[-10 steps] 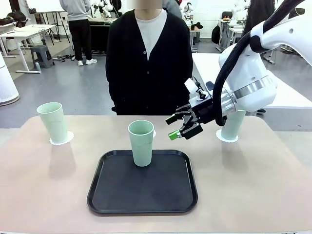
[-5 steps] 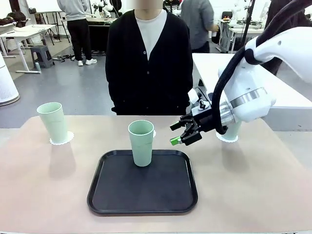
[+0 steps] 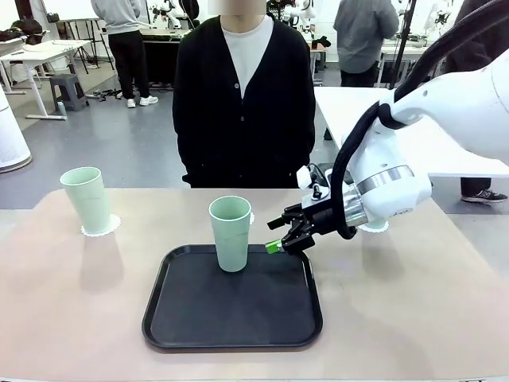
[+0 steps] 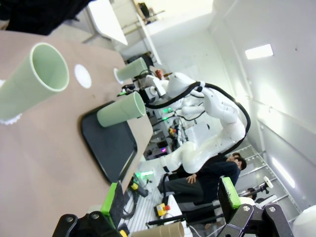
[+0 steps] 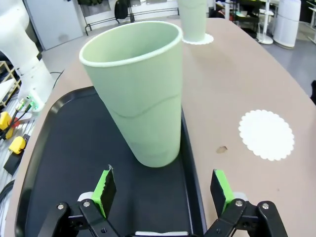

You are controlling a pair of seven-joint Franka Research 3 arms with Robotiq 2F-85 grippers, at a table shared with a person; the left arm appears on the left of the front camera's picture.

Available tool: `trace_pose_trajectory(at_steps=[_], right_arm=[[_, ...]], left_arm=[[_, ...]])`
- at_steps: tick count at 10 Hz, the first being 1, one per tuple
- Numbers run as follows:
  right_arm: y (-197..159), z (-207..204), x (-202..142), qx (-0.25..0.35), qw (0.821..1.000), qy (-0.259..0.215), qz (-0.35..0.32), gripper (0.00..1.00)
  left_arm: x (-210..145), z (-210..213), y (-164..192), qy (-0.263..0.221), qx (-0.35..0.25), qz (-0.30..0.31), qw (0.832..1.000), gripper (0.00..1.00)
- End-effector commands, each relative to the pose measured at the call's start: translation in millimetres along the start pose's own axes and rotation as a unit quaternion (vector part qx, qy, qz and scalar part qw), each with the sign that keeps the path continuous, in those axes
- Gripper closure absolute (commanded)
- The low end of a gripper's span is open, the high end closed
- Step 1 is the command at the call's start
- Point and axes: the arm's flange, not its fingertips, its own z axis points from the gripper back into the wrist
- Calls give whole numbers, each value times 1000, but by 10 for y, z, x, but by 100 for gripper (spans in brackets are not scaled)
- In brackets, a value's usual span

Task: Place coasters on the table and set cups on them.
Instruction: Take one Reusable plastic cup from the Flat Tray and place it on a coaster set by the human.

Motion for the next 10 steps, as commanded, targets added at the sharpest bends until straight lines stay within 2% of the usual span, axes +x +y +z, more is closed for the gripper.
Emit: trace_pose_trajectory(at_steps=[1,5,10], right_arm=[[20,-82,14,11,999,-22,21,0],[36,-168,65,31,998,-52,35,0],[42,-322,78,42,996,-65,49,0]], left_arm=[[0,17,-16,-2,2,-3,1000,0],[0,17,-16,-2,2,-3,1000,0],[0,17,-16,-2,2,-3,1000,0]])
